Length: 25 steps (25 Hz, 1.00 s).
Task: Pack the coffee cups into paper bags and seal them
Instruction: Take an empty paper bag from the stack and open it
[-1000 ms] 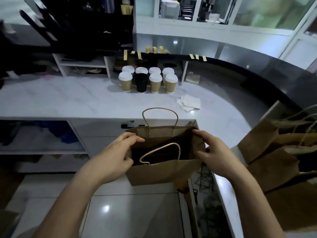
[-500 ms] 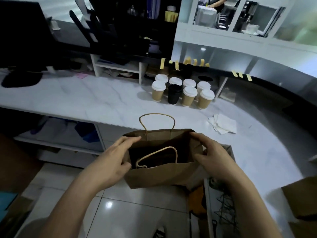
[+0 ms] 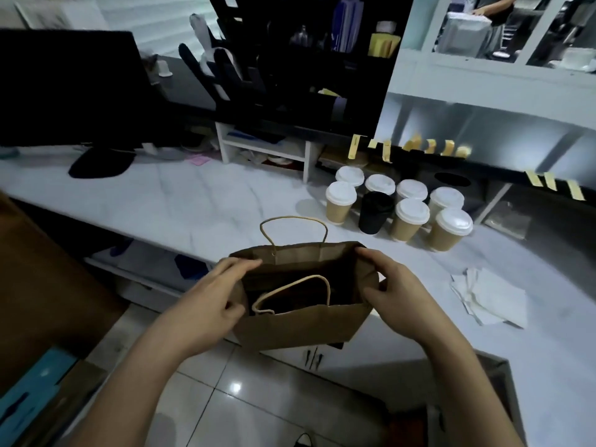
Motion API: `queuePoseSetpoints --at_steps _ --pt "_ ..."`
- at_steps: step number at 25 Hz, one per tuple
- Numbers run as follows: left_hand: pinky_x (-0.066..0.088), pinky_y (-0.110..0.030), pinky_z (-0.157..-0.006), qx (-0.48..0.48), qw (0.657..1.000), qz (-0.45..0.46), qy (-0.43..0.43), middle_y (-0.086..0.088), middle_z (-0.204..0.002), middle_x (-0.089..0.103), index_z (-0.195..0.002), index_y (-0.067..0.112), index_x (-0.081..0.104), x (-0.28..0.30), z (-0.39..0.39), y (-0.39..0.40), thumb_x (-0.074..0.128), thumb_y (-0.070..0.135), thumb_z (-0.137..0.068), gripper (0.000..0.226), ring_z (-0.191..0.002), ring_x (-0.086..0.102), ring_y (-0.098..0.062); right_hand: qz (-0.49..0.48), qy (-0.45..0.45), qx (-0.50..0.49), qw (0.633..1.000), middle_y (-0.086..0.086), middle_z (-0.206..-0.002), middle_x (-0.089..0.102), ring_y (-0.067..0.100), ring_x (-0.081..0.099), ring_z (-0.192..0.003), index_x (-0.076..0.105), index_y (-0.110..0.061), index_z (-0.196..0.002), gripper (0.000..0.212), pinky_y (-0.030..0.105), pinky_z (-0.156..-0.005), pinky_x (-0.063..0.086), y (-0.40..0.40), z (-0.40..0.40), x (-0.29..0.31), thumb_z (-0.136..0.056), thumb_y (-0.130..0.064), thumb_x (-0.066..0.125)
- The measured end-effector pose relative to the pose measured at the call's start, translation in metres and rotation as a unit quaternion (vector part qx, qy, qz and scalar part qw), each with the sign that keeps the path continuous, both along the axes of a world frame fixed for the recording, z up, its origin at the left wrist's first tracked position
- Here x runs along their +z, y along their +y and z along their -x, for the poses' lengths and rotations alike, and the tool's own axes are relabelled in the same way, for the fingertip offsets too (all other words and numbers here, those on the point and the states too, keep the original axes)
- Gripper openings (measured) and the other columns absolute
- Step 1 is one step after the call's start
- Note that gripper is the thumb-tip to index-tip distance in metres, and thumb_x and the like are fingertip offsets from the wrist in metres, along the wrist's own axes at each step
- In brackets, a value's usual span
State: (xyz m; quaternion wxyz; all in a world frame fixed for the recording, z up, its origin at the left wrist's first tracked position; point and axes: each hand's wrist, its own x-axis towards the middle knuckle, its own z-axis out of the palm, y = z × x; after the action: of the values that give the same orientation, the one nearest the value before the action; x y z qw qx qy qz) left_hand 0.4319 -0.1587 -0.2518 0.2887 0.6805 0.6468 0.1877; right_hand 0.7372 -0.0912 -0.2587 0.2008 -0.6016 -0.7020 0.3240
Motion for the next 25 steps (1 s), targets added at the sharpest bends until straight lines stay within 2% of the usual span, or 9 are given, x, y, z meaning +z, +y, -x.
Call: queuePoseSetpoints --at_steps 6,9,12,14,16,21,25 --pt "0.051 -0.031 -0.091 0.028 0.999 -0.018 0.020 0.027 -0.138 0.034 -0.148 0.043 0.039 -0.002 -0.012 0.053 0.060 0.005 -0.093 0.070 -0.100 0.061 -0.012 0.007 0.019 0.010 1.000 -0.012 -0.127 0.059 0.005 0.063 -0.073 0.041 -0.048 -0.148 0.068 0.019 -0.063 0.043 0.062 -0.003 -0.007 -0.092 -0.012 0.055" --pt "0.049 -0.029 -0.094 0.036 0.999 -0.026 0.019 0.029 -0.135 0.032 -0.146 0.044 0.038 -0.009 -0.012 0.071 0.060 0.010 -0.094 0.066 -0.109 0.055 -0.006 0.014 0.018 0.017 1.000 -0.015 -0.122 0.060 0.000 0.061 -0.072 0.041 -0.048 -0.148 0.067 0.017 -0.061 0.041 0.083 -0.001 -0.010 -0.092 -0.013 0.055" --pt "0.042 -0.029 -0.105 0.056 0.998 -0.035 0.010 0.025 -0.141 0.032 -0.149 0.043 0.034 -0.017 -0.006 0.089 0.060 0.029 -0.097 0.060 -0.127 0.043 -0.007 0.026 0.012 0.027 0.999 -0.020 -0.112 0.060 -0.004 0.060 -0.077 0.041 -0.050 -0.147 0.068 0.016 -0.060 0.042 0.104 0.005 -0.010 -0.091 -0.013 0.054" --pt "0.040 -0.031 -0.105 0.079 0.996 -0.028 0.013 0.022 -0.145 0.030 -0.151 0.044 0.031 -0.021 -0.001 0.107 0.060 0.048 -0.094 0.064 -0.129 0.040 -0.007 0.031 0.016 0.031 0.999 -0.020 -0.113 0.059 -0.004 0.061 -0.077 0.040 -0.049 -0.148 0.068 0.016 -0.061 0.044 0.118 0.010 -0.010 -0.092 -0.013 0.054" --pt "0.041 -0.032 -0.103 0.086 0.996 -0.025 0.018 0.021 -0.146 0.029 -0.151 0.044 0.031 -0.024 0.003 0.127 0.060 0.055 -0.091 0.068 -0.128 0.042 -0.009 0.038 0.021 0.032 0.999 -0.021 -0.110 0.060 -0.001 0.061 -0.074 0.039 -0.049 -0.149 0.070 0.015 -0.059 0.044 0.129 0.014 -0.012 -0.091 -0.013 0.054" --pt "0.044 -0.043 -0.105 0.046 0.998 -0.017 0.035 0.016 -0.147 0.027 -0.150 0.044 0.032 -0.027 0.024 0.179 0.067 0.042 -0.088 0.071 -0.130 0.043 -0.016 0.033 0.033 0.009 0.999 -0.021 -0.106 0.061 0.007 0.060 -0.067 0.040 -0.046 -0.149 0.072 0.025 -0.064 0.052 0.165 0.032 -0.018 -0.089 -0.010 0.056" --pt "0.044 -0.043 -0.106 0.027 0.999 -0.002 0.040 0.014 -0.147 0.026 -0.150 0.042 0.033 -0.026 0.054 0.223 0.068 0.034 -0.087 0.072 -0.132 0.042 -0.019 0.031 0.028 -0.007 0.999 -0.023 -0.109 0.057 0.000 0.060 -0.069 0.041 -0.043 -0.150 0.071 0.016 -0.064 0.047 0.195 0.062 -0.021 -0.090 -0.011 0.058"
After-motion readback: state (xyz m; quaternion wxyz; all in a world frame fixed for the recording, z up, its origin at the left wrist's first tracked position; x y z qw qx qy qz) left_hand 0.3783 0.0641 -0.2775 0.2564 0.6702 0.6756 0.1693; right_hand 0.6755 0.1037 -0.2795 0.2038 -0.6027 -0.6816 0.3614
